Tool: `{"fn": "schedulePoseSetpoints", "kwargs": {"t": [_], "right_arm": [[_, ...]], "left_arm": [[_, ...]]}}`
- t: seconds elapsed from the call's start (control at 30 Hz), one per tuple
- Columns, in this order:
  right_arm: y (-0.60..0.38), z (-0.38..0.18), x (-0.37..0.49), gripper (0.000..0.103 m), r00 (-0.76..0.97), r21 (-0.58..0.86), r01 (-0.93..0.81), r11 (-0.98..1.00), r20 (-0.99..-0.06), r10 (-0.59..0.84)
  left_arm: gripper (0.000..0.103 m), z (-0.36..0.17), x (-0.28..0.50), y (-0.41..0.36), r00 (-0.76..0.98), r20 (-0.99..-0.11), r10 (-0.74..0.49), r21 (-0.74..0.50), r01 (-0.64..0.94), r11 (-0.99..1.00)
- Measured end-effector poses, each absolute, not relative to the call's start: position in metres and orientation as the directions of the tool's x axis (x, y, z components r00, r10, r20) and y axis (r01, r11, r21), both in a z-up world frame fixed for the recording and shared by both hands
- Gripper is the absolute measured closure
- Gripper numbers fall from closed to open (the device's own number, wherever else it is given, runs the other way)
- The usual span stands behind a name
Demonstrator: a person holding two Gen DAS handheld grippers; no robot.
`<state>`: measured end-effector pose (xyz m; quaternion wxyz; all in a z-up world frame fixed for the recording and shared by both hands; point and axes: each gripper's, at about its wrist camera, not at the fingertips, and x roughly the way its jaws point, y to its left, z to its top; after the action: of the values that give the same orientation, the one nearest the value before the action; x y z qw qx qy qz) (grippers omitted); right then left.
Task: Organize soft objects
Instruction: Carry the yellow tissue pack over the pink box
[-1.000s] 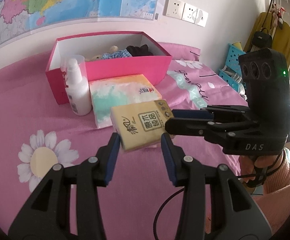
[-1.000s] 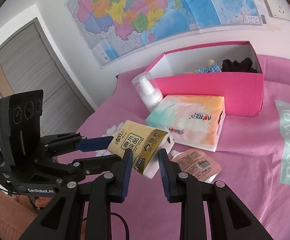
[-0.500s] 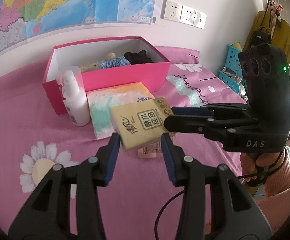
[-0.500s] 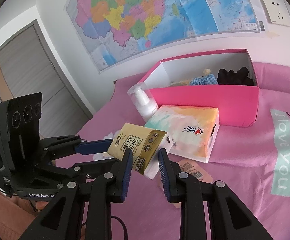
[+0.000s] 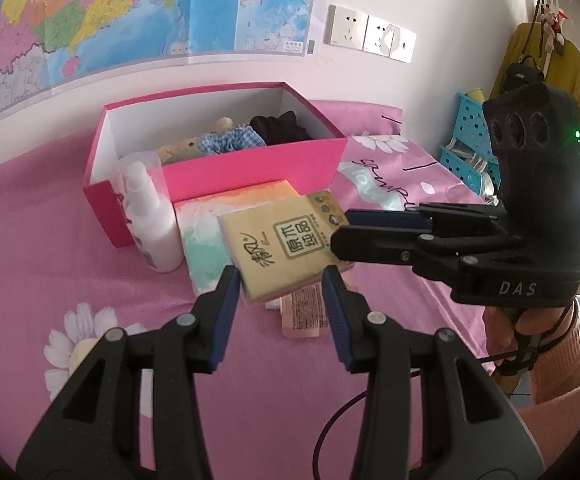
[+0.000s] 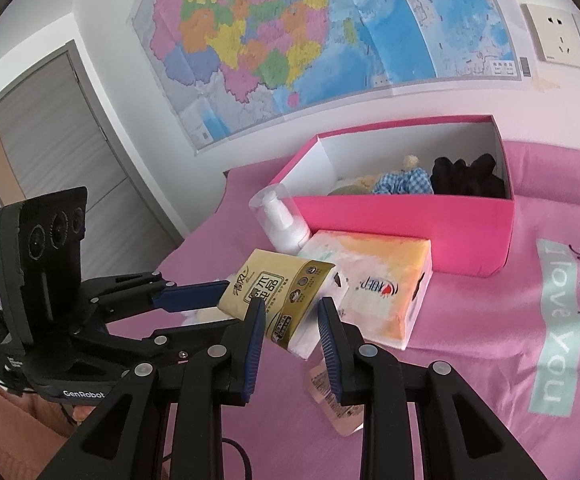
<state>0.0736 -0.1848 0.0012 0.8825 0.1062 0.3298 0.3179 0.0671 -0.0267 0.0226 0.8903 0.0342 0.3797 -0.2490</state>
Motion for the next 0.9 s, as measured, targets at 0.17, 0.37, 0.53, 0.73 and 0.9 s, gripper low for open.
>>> {"fn": "schedulePoseSetpoints", "kwargs": {"t": [0.17,0.37,0.53,0.73,0.9], "right_arm": [[-0.186,0.008,0.083,0.075,0.594,0.390,-0.491,0.779,-0.504,0.627],[-0.189,0.017,0.095,0.075,0.608,0.386,-0.498,0.777,-0.484,0.630],[-0.189,0.022,0.102,0.075,0.617,0.381,-0.500,0.778,-0.474,0.629],[-0.190,0.026,0.111,0.075,0.618,0.392,-0.504,0.770,-0.459,0.639],[-0.190,0.029,0.117,0.075,0.620,0.391,-0.504,0.770,-0.457,0.638]], "left_arm": [[0.059,0.028,0.077,-0.028,0.599,-0.685,-0.414,-0.122,0.466,0.876],[0.059,0.032,0.090,-0.029,0.597,-0.681,-0.424,-0.132,0.469,0.873],[0.058,0.035,0.099,-0.029,0.603,-0.678,-0.421,-0.132,0.464,0.876],[0.059,0.038,0.107,-0.028,0.610,-0.674,-0.417,-0.129,0.458,0.879],[0.059,0.041,0.112,-0.028,0.619,-0.670,-0.409,-0.120,0.454,0.883]]}}
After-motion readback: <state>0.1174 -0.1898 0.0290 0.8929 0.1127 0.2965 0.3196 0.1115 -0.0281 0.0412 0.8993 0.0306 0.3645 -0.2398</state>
